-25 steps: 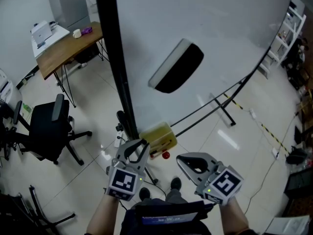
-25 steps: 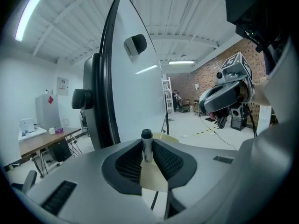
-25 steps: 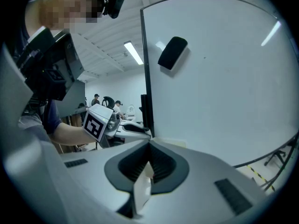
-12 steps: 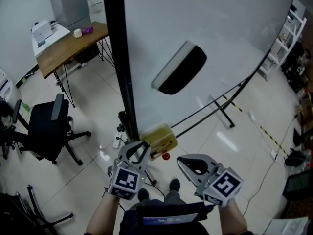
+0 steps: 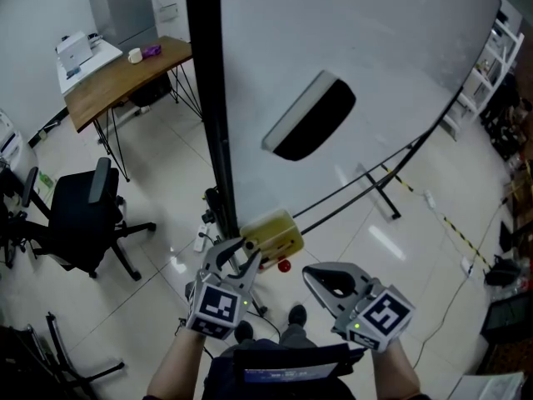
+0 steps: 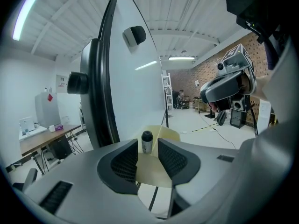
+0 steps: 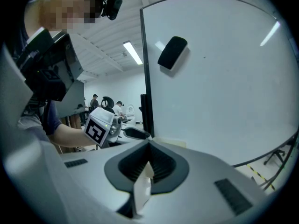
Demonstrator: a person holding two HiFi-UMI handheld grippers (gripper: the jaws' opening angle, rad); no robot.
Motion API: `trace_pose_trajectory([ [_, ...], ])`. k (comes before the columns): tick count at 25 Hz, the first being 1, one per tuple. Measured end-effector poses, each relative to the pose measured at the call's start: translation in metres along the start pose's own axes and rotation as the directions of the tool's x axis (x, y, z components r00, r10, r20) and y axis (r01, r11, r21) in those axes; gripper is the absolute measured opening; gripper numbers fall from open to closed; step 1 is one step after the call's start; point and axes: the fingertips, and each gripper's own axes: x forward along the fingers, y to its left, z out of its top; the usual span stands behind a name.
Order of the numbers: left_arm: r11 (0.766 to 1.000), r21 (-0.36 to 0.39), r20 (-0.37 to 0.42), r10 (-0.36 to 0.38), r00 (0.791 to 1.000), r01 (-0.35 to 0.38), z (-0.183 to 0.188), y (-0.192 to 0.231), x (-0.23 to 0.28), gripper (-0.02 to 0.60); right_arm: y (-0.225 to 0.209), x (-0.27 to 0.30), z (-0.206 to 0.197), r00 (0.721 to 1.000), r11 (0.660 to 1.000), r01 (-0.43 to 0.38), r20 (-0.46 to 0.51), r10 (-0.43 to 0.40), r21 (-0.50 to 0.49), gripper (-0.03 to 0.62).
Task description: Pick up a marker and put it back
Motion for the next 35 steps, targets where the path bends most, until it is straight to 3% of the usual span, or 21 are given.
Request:
trace_pose_trajectory([
  [5,1.000,0.026,0.039,-0.008,0.999,0.007,0.019,-0.005,-0.009,0.135,-0.002,-0.001,0.004,1.000,1.000,0.003,0.014,-0.003,-0.003,0.012],
  [9,0.999,0.047,0.121,-0.008,0.993,0.003,0.055,-0.010,-0.024,0.135,-0.003,-0.007,0.012,0.999,1.000,0.011,0.034,-0.010,-0.009,0.012],
  [21,0.988,0.156,0.336,-0.033,0.941,-0.021,0.165,-0.004,-0.070,0.135,-0.007,-0.024,0.083,0.989,0.989,0.056,0.144,-0.036,-0.140,0.012],
  [26,0.983,0.184,0.344,-0.083,0.935,0.019,0.173,-0.015,-0.084,0.113,0.000,-0.026,0.088,0.985,0.984,0.071,0.167,-0.043,-0.166,0.012],
  [29,0.988,0.151,0.357,-0.065,0.932,0.011,0.170,-0.010,-0.092,0.002,0.009,-0.026,0.089,0.985,0.983,0.074,0.164,-0.046,-0.166,0.012],
  [32,0.995,0.098,0.362,-0.042,0.931,0.007,0.165,-0.002,-0.099,0.000,0.016,-0.027,0.089,0.985,0.982,0.085,0.165,-0.057,-0.169,0.012],
  [35,0.995,0.095,0.356,-0.045,0.933,0.012,0.160,-0.001,-0.106,0.000,0.024,-0.028,0.088,0.985,0.981,0.095,0.160,-0.068,-0.169,0.012],
])
